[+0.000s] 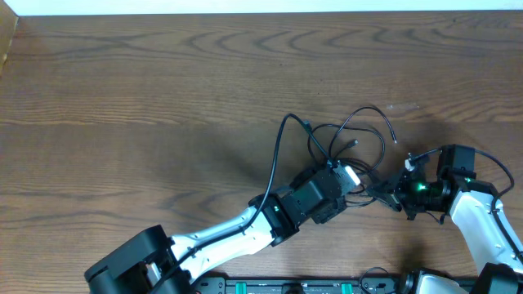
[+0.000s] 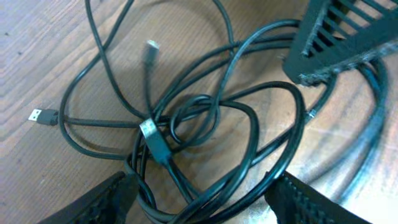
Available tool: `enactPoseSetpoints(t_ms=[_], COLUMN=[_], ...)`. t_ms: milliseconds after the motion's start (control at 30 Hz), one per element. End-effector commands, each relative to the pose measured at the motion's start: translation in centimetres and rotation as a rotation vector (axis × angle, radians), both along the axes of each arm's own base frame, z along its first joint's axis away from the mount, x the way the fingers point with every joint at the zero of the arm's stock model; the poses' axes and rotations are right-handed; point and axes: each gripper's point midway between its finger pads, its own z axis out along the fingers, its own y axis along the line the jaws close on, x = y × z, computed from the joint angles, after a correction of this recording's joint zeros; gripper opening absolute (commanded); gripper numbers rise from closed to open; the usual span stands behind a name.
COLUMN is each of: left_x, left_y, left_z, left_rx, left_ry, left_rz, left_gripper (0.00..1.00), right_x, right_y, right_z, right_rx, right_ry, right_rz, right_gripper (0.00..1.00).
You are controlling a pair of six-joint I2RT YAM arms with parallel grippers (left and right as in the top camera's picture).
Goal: Untangle cables
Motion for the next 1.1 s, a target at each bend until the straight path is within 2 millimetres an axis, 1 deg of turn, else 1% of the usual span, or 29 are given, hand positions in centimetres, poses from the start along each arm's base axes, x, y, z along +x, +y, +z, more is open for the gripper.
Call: enactPoseSetpoints(t_ms=[0, 100, 133, 167, 200, 267, 333, 400, 500, 567, 667, 700, 767, 867, 967, 1000, 1033, 1067], left_x=[1.0, 1.5, 2.0, 2.5, 3.3, 4.8, 6.5, 7.7, 9.8, 11.0, 12.6, 13.1, 13.8, 14.2, 14.1, 13.9, 13.6, 13.4], left_y=[0.0, -0.6, -0.6, -0.5, -0.1, 0.9, 2.6, 4.4, 7.4, 9.1, 12.0, 13.2, 15.1, 18.0, 20.9, 21.7, 23.2, 23.9], left_z=[-0.9, -1.7, -1.7, -1.6, -1.3, -0.4, 0.9, 1.9, 3.7, 5.1, 8.1, 9.3, 11.7, 15.5, 18.9, 19.8, 21.3, 22.1], left_rx=[0.039, 0.054, 0.054, 0.058, 0.066, 0.085, 0.119, 0.153, 0.174, 0.151, 0.046, -0.004, -0.096, -0.218, -0.310, -0.330, -0.368, -0.384], left_ry=[-0.035, -0.072, -0.093, -0.118, -0.151, -0.223, -0.315, -0.372, -0.431, -0.451, -0.461, -0.463, -0.470, -0.497, -0.540, -0.553, -0.575, -0.587], left_rz=[0.019, -0.014, 0.001, 0.027, 0.064, 0.148, 0.264, 0.353, 0.486, 0.565, 0.717, 0.769, 0.853, 0.941, 1.013, 1.031, 1.062, 1.076], left_gripper=[0.66, 0.57, 0.50, 0.41, 0.28, 0.08, 0.08, 0.08, 0.08, 0.08, 0.08, 0.07, 0.08, 0.07, 0.08, 0.08, 0.08, 0.08], right_x=[-0.1, -0.6, -0.7, -0.9, -1.1, -1.5, -1.9, -2.4, -3.1, -3.6, -4.5, -4.9, -5.5, -5.9, -6.1, -6.2, -6.3, -6.4], right_y=[0.4, 0.6, 0.7, 0.8, 0.9, 1.2, 1.3, 1.4, 0.7, -0.5, -2.7, -3.5, -4.7, -5.8, -6.7, -6.9, -7.5, -7.7], right_z=[0.5, 0.5, 0.5, 0.6, 0.6, 0.8, 0.8, 0.7, 0.0, -1.0, -2.3, -2.6, -3.2, -3.5, -3.8, -3.8, -3.9, -4.0], right_rx=[0.023, 0.030, 0.034, 0.038, 0.044, 0.051, 0.046, 0.037, -0.015, -0.091, -0.210, -0.252, -0.312, -0.361, -0.401, -0.408, -0.432, -0.443], right_ry=[-0.008, -0.001, -0.001, 0.002, -0.001, -0.012, -0.028, -0.049, -0.009, 0.058, 0.157, 0.192, 0.242, 0.273, 0.298, 0.303, 0.314, 0.318], right_rz=[0.019, 0.033, 0.041, 0.047, 0.059, 0.089, 0.129, 0.172, 0.179, 0.149, 0.094, 0.073, 0.040, 0.014, -0.015, -0.020, -0.031, -0.034], right_gripper=[0.01, 0.01, 0.01, 0.01, 0.01, 0.01, 0.01, 0.01, 0.01, 0.01, 0.01, 0.01, 0.01, 0.01, 0.01, 0.01, 0.01, 0.01])
